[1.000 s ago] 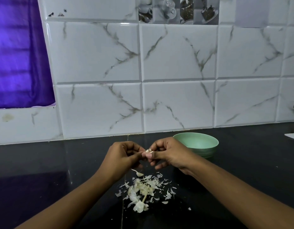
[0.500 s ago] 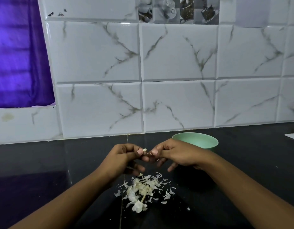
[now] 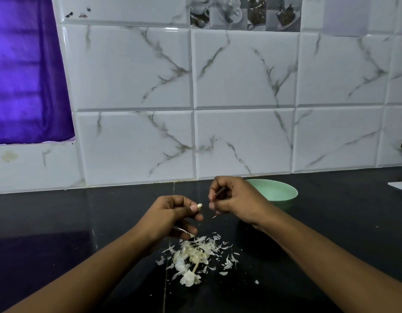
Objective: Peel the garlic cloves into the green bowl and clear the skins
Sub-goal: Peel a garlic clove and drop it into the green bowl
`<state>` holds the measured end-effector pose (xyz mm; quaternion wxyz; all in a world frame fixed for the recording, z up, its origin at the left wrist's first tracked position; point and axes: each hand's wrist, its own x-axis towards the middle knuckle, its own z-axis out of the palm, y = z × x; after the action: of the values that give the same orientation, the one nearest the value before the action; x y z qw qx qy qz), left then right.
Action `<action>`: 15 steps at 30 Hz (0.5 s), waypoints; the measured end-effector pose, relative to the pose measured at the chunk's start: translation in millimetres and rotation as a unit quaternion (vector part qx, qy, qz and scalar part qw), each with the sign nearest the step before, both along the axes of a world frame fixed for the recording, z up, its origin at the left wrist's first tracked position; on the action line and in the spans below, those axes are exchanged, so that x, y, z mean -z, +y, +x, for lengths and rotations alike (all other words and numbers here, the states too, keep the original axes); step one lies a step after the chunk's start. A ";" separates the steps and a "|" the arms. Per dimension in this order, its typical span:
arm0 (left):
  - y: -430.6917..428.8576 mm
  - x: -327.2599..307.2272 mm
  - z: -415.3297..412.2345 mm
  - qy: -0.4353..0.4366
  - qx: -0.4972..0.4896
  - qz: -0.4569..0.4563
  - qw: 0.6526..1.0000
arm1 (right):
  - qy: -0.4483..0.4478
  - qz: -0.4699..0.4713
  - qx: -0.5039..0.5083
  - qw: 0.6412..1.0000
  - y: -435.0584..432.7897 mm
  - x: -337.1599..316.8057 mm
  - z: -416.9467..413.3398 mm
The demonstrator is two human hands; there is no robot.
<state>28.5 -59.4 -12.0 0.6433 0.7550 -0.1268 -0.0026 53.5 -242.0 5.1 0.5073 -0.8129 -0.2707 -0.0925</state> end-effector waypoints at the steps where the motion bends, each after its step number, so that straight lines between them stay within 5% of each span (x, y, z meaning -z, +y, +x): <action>1: -0.2 0.0 0.0 -0.001 0.000 -0.001 1.000 | 0.008 0.009 0.002 1.000 0.6 -1.8 -3.1; 7: -0.7 -0.4 -1.1 -0.011 0.002 -0.003 1.000 | 0.121 0.018 -0.021 0.992 -6.5 -14.9 -6.3; 15: -1.9 0.7 -1.1 -0.032 -0.009 -0.005 0.999 | 0.000 -0.012 -0.044 0.999 2.4 1.8 3.0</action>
<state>27.4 -61.3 -12.8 0.6427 0.7526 -0.1408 0.0279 56.6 -239.6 3.4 0.5009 -0.8063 -0.3072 -0.0672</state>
